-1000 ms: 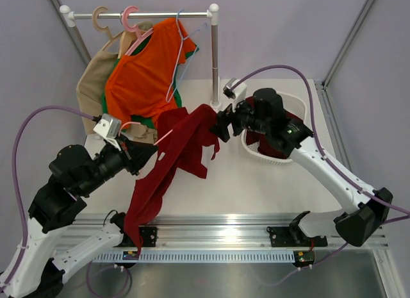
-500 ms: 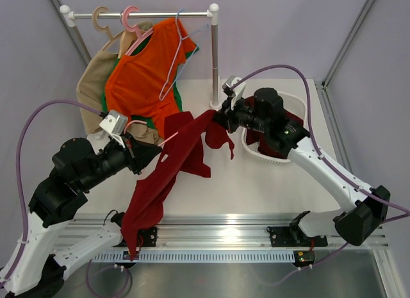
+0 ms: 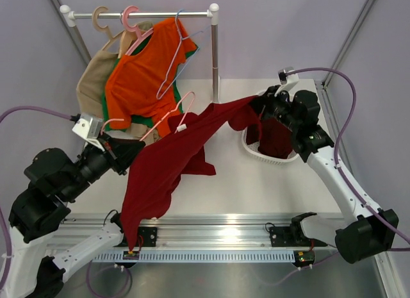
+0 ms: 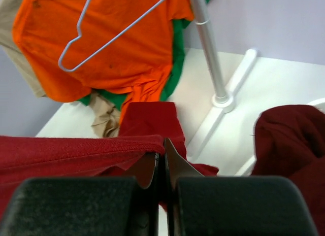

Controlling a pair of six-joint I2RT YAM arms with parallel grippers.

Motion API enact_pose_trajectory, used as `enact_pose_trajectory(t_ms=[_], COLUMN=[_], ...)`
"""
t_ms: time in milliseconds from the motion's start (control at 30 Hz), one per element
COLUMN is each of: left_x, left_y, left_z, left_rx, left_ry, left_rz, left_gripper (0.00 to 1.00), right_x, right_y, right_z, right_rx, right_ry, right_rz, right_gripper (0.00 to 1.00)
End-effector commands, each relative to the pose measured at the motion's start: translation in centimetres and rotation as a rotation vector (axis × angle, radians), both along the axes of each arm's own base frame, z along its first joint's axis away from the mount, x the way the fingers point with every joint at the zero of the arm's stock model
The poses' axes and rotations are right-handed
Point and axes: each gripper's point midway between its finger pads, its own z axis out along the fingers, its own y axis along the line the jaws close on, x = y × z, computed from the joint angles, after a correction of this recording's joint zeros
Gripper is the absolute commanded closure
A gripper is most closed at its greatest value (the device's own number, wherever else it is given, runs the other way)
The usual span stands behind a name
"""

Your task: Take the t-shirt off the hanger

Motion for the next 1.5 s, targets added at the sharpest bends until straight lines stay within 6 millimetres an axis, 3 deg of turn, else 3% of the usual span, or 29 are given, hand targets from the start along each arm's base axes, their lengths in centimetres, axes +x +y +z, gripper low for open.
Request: enact_pose_trajectory(t_ms=[0, 67, 167, 200, 267, 300, 433, 500, 567, 633, 733, 767, 800, 900, 933, 967, 1000, 1033, 1067, 1133, 1167, 1200, 1233, 1300, 1333, 1367, 1400, 1433, 1467], left_x=[-1.0, -1.6, -0.9, -0.6, 0.8, 1.2, 3.6, 4.8, 6.2, 6.4, 6.8, 6.9, 6.8, 7.1, 7.8, 7.9, 7.2, 7.5, 7.3, 6.1, 6.1, 5.9, 5.2, 4.8, 4.6, 4.3, 4.2, 4.2, 4.1], left_y=[1.5, 0.5, -1.5, -2.1, -3.6, -4.1, -6.1, -6.7, -6.9, -6.1, -4.1, -3.7, -3.4, -3.7, -4.1, -4.1, -3.3, -3.3, -2.9, -1.6, -1.4, -0.9, -0.2, 0.0, 0.1, 0.2, 0.3, 0.3, 0.3], left_z=[3.6, 5.9, 7.6, 8.6, 8.6, 9.3, 9.7, 9.9, 10.0, 12.1, 14.8, 15.1, 15.1, 12.0, 9.4, 8.1, 7.4, 5.0, 4.1, 3.5, 2.2, 1.9, 1.9, 0.8, 0.6, 0.1, -0.2, -0.4, -0.6], left_rx=[-0.073, -0.136, -0.177, -0.206, -0.216, -0.235, -0.265, -0.264, -0.238, -0.244, -0.226, -0.222, -0.221, -0.176, -0.138, -0.123, -0.122, -0.093, -0.081, -0.086, -0.065, -0.062, -0.07, -0.06, -0.066, -0.066, -0.064, -0.061, -0.06], left_ry=[-0.078, -0.119, -0.141, -0.169, -0.156, -0.176, -0.188, -0.198, -0.209, -0.258, -0.339, -0.344, -0.346, -0.292, -0.247, -0.227, -0.224, -0.188, -0.173, -0.181, -0.158, -0.157, -0.166, -0.15, -0.148, -0.145, -0.141, -0.139, -0.138], left_rz=[0.035, -0.027, -0.085, -0.105, -0.118, -0.129, -0.136, -0.122, -0.081, -0.043, 0.052, 0.069, 0.078, 0.077, 0.08, 0.084, 0.099, 0.107, 0.116, 0.135, 0.14, 0.155, 0.161, 0.159, 0.156, 0.152, 0.152, 0.152, 0.149], left_gripper=[1.0, 1.0, 1.0, 1.0, 1.0, 1.0, 1.0, 1.0, 1.0, 1.0, 1.0, 1.0, 1.0, 1.0, 1.0, 1.0, 1.0, 1.0, 1.0, 1.0, 1.0, 1.0, 1.0, 1.0, 1.0, 1.0, 1.0, 1.0, 1.0], right_x=[1.2, -1.1, -3.9, -6.3, -9.0, -11.6, -17.0, -18.5, -19.4, -17.6, -13.2, -12.7, -12.5, -11.1, -10.3, -10.2, -10.0, -9.1, -9.8, -9.2, -10.5, -10.2, -8.9, -10.3, -9.0, -10.5, -8.6, -10.0, -9.9], right_y=[-0.7, 2.3, 5.2, 7.9, 10.2, 12.2, 15.7, 16.6, 17.2, 16.4, 12.5, 11.5, 10.3, 4.9, 3.9, 1.4, 0.2, -0.4, -2.1, -3.3, -5.0, -6.7, -6.7, -8.7, -8.0, -9.4, -8.4, -9.8, -9.8], right_z=[0.0, -0.3, -1.3, -1.3, -1.1, -0.8, 1.3, 2.5, 2.4, 1.6, 4.3, 5.9, 8.9, 16.6, 17.9, 22.1, 23.6, 24.6, 27.9, 30.3, 33.7, 34.9, 35.4, 39.0, 39.0, 41.1, 40.7, 42.5, 43.0], right_rx=[0.066, 0.094, 0.058, 0.048, 0.044, 0.046, 0.063, 0.061, 0.059, 0.012, -0.01, 0.016, 0.069, 0.167, 0.166, 0.202, 0.208, 0.183, 0.219, 0.192, 0.234, 0.226, 0.176, 0.22, 0.174, 0.212, 0.171, 0.188, 0.18], right_ry=[0.011, 0.027, 0.019, 0.021, 0.019, 0.012, -0.008, -0.036, -0.025, -0.003, -0.052, -0.077, -0.126, -0.263, -0.283, -0.357, -0.378, -0.404, -0.466, -0.531, -0.598, -0.622, -0.642, -0.734, -0.744, -0.788, -0.773, -0.821, -0.837], right_rz=[-0.036, 0.122, 0.187, 0.273, 0.349, 0.43, 0.602, 0.641, 0.667, 0.556, 0.247, 0.208, 0.178, 0.004, -0.041, -0.105, -0.149, -0.194, -0.242, -0.316, -0.357, -0.451, -0.495, -0.544, -0.56, -0.588, -0.602, -0.635, -0.636], right_gripper=[1.0, 1.0, 1.0, 1.0, 1.0, 1.0, 1.0, 1.0, 1.0, 1.0, 1.0, 1.0, 1.0, 1.0, 1.0, 1.0, 1.0, 1.0, 1.0, 1.0, 1.0, 1.0, 1.0, 1.0, 1.0, 1.0, 1.0, 1.0, 1.0])
